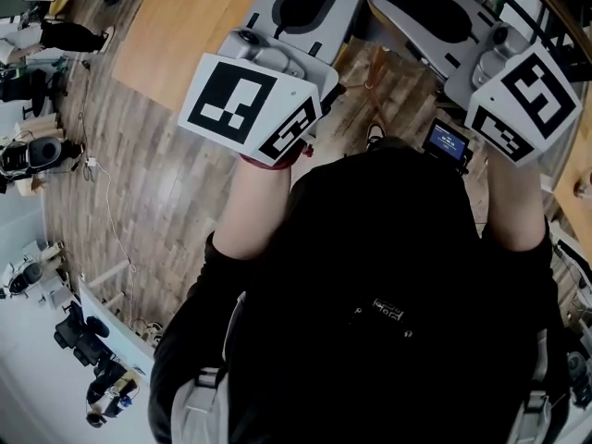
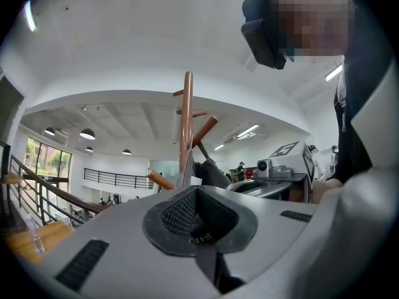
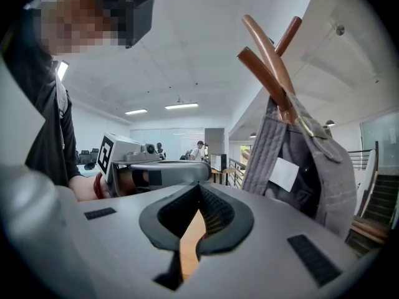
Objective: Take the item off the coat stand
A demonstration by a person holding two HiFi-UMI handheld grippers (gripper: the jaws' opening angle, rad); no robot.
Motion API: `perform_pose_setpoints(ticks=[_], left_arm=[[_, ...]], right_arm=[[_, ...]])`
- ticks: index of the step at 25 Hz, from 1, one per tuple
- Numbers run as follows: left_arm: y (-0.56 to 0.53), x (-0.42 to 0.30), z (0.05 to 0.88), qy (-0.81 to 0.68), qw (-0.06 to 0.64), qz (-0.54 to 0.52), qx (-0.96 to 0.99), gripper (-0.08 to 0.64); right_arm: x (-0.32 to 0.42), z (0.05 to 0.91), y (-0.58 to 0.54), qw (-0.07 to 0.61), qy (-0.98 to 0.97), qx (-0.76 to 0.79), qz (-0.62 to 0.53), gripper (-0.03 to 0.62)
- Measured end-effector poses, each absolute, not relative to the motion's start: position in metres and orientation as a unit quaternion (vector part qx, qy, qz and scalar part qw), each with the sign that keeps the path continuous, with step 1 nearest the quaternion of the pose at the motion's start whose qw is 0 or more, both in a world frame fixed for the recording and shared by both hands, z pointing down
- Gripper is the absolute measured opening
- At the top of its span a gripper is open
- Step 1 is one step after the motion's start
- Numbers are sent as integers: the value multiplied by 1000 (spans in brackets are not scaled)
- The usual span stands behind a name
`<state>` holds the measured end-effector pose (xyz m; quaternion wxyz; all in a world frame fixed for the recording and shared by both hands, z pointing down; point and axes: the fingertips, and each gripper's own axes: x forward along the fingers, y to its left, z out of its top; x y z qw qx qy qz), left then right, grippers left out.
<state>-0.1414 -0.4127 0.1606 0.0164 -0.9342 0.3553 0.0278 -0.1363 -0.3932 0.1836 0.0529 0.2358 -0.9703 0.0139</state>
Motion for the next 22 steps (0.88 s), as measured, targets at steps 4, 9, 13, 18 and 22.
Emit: perform_pose_setpoints(ticks=[4,9,13,18,22], left_arm=[[-425,-130,154,352,22,32,-935,-5],[-439,-114,154,346,29,32,-937,-5],[-445,-100,155,340,30,35,-939,-5],[-450,-98,155,337,32,41,-940,-5],[-453,-100,156,341,26,42,-939,11]], right_arm=[[-125,177,-406,50,-970,236,11,17],[-109,177,-420,41,-971,235,13,17],[-95,178,-426,36,-973,227,16,17],[-92,177,-427,24,-978,204,22,17],[-83,169,-421,11,-980,198,21,17]])
